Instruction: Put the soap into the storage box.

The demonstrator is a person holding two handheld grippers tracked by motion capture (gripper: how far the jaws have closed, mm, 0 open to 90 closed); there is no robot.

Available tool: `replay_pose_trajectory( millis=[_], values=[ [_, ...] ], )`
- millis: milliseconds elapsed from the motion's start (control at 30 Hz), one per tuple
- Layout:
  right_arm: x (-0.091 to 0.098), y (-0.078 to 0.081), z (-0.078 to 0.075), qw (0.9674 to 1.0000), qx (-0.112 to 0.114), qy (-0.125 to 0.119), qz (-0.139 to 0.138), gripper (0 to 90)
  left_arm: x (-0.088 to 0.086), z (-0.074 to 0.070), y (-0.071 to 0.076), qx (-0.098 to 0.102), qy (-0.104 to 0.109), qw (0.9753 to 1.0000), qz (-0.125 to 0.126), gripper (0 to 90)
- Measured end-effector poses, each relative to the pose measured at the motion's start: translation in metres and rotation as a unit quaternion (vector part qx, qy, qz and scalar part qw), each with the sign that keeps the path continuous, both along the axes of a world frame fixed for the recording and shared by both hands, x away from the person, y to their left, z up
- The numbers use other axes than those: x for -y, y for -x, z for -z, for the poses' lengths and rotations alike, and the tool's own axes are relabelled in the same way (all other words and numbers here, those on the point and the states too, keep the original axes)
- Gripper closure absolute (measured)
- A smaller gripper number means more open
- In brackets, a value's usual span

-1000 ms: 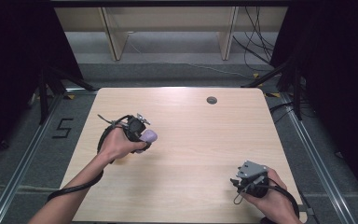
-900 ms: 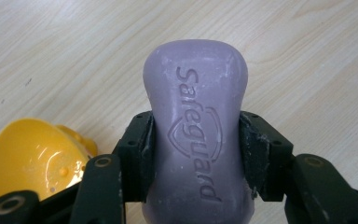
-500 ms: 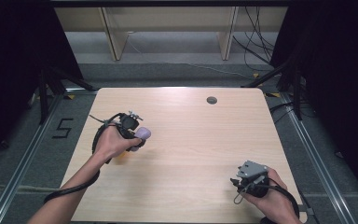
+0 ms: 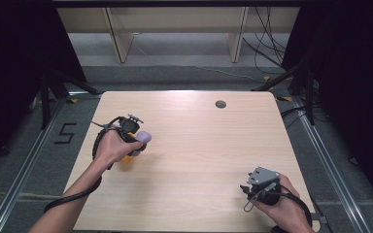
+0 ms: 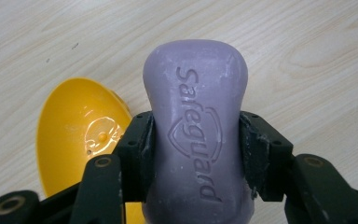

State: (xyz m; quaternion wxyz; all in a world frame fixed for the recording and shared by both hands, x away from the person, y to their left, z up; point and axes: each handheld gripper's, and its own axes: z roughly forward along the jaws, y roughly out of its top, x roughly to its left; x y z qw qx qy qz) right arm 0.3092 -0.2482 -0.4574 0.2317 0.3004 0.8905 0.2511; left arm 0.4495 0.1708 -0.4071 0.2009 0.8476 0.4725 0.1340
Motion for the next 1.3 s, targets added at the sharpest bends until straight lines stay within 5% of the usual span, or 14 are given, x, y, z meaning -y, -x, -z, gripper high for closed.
replay_pose_trajectory(
  millis=[1300],
  values=[
    [0.000, 0.000, 0.000, 1.0000, 0.002, 0.003, 0.000, 49.8, -0.020, 0.006, -0.015, -0.006, -0.007, 0.9970, -0.077, 48.2]
  ],
)
